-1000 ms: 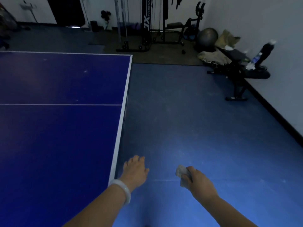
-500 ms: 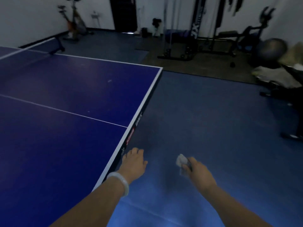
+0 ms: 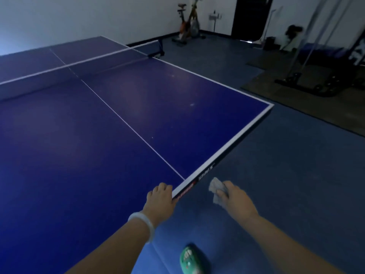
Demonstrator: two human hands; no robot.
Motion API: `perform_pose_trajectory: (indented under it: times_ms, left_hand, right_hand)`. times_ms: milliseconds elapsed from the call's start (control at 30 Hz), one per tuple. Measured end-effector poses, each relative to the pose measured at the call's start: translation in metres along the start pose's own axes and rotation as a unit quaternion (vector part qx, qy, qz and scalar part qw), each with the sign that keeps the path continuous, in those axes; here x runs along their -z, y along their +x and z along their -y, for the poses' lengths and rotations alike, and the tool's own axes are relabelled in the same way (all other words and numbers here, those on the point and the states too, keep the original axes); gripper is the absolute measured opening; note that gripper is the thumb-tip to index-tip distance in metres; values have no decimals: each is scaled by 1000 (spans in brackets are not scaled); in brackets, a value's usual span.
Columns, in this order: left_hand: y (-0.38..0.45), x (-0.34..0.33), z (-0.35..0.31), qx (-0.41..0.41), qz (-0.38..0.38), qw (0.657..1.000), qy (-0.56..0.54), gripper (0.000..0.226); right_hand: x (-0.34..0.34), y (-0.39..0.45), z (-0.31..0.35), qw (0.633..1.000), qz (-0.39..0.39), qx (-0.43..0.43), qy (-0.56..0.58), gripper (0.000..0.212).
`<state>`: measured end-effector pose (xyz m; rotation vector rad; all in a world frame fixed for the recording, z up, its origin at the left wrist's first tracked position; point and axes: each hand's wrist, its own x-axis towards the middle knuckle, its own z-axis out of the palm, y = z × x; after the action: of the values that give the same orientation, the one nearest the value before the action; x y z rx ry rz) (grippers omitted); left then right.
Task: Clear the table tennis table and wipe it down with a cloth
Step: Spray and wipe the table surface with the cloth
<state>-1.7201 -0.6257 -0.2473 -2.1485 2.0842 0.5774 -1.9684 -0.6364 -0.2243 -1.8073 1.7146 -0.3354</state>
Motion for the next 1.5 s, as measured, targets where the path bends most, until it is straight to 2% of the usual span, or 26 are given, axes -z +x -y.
perform_pose_trajectory:
  times_ms: [167,367,500,667,800,867,967,1067,1167,1233,1333,1400,1500]
  left_hand:
    - [69,8,12,45,-11,998,-40,52]
    - [113,8,39,143,-15,988,-48,55]
    - [123,-2,55,207,-25,975,-80,57]
    - [121,-16,59,288,-60,950,-106,60]
    - [127,-24,48,360,-103,919,-122,62]
    - [134,-29,42,392,-124,901,-141,64]
    - [145,-41,34,429,-142,884,-122,66]
    - [150,-52,29,449,-160,875,-79,69]
    - [152,-59,30,455,-175,871,-63,69]
    - [153,-60,31,457,-177,869,-65,68]
    - [154,-60,30,463,-178,866,-69,68]
    - [153,-59,29,464,-181,864,-74,68]
    - [152,-60,28,465,-186,862,-70,66]
  right_hand:
    - [9,86,14,999,19,41,-30,25]
    - [-6,177,48,977,33,163,-130,35]
    - [-36,209,56,950,70,251,-173,43]
    - [-57,230,36,903,152,312,-254,49]
    - [-51,246,29,880,121,388,-246,49]
    - [-55,250,33,847,137,437,-272,53]
    - [-72,253,33,761,189,522,-336,57]
    - [-83,259,26,768,211,518,-313,58]
    - [-95,290,37,756,210,531,-320,59]
    - [-106,326,60,773,171,501,-349,60]
    - [-116,360,84,817,161,403,-380,59]
    - [-119,350,79,834,149,388,-363,61]
    - [-111,312,57,823,142,436,-335,63]
